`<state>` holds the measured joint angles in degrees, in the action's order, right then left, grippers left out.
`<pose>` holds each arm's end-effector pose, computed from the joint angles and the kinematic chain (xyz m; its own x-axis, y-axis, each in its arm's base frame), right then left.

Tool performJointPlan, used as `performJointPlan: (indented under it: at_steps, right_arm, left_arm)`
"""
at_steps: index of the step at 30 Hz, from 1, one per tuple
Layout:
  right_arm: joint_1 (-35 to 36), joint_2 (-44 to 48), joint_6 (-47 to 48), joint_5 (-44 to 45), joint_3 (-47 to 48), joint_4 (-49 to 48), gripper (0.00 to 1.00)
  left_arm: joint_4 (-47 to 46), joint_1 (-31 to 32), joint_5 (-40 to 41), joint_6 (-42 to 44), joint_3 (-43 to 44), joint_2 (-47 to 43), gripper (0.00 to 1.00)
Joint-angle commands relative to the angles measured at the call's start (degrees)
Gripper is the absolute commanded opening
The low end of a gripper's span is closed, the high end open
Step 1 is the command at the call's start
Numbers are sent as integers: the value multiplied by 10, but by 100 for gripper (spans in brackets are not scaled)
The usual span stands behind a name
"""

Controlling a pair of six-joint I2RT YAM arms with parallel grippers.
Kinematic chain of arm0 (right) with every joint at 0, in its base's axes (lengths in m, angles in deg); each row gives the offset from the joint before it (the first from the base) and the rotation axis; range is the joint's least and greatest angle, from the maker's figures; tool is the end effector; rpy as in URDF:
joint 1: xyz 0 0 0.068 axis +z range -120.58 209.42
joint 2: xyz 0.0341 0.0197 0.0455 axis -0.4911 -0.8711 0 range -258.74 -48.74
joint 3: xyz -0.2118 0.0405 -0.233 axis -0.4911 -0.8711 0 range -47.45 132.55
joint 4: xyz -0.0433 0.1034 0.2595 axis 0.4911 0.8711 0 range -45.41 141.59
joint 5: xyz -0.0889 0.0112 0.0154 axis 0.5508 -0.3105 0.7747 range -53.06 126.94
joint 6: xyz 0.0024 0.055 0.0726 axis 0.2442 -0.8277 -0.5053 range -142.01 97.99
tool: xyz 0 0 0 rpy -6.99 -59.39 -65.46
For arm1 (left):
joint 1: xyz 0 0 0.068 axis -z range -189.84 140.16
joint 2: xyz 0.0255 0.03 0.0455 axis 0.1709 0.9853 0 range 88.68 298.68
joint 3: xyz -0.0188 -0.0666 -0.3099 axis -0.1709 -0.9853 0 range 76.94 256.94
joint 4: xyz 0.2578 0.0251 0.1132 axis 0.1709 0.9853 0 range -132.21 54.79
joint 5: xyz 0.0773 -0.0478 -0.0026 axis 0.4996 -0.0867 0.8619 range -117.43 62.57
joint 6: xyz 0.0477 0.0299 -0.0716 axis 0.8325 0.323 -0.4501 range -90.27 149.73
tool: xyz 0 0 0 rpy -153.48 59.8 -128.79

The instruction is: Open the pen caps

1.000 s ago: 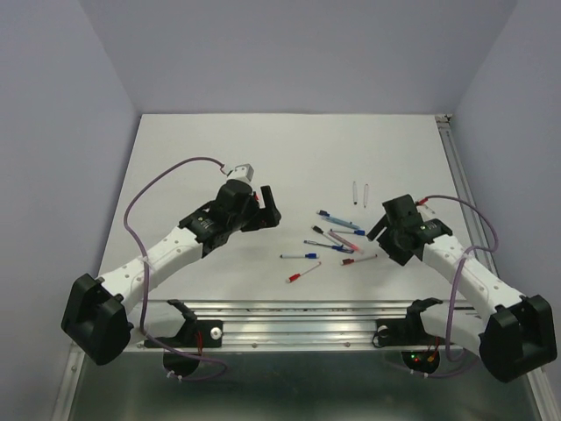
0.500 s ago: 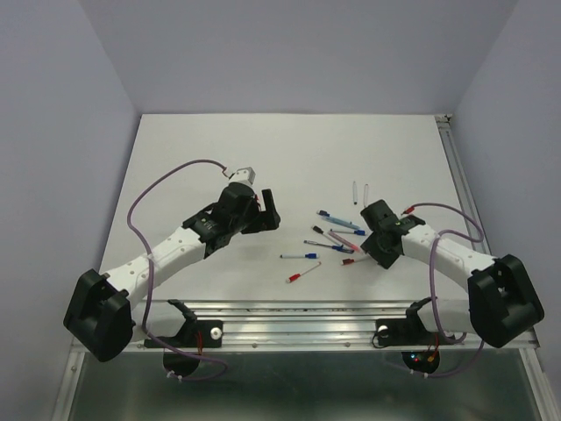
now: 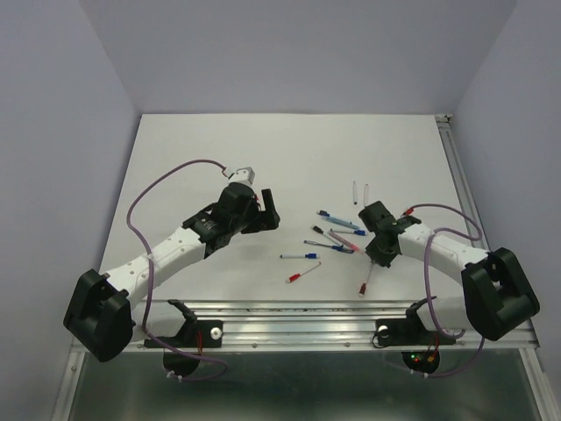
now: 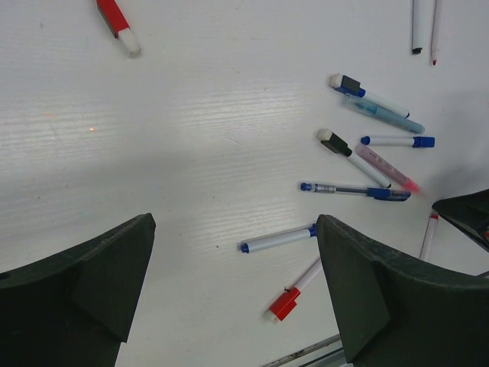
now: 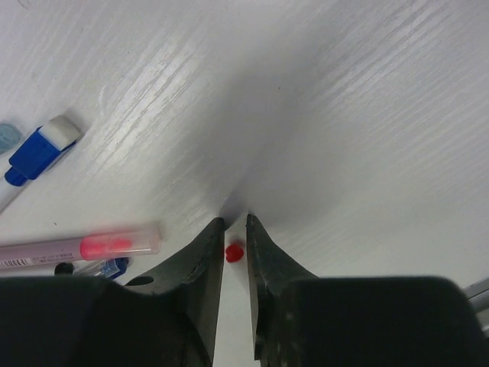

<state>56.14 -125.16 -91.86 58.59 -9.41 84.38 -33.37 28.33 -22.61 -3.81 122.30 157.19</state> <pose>0.2144 0.0744 0.1490 -0.6303 0.6596 -0.4094 0.6999 0.7110 0.0682 0.2462 -0.1848 0.2697 -0.6565 -0.1842 -0.7315 0.2365 0.8705 -0.4315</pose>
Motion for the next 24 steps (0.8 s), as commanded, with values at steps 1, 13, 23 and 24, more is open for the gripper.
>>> performJointPlan:
  at_steps: [1, 13, 23, 24]
  right_arm:
    - [5, 15, -5, 9, -37, -1, 20]
    - [5, 115, 51, -12, -53, -60, 1]
    - [106, 60, 39, -10, 5, 75, 42]
    - [122, 51, 26, -3, 9, 75, 44]
  left_arm:
    - [-9, 2, 12, 2, -1, -5, 99]
    - [-73, 4, -139, 34, -16, -6, 99]
    - [-74, 6, -131, 31, -16, 0, 99]
    - [-74, 6, -129, 31, -15, 0, 99]
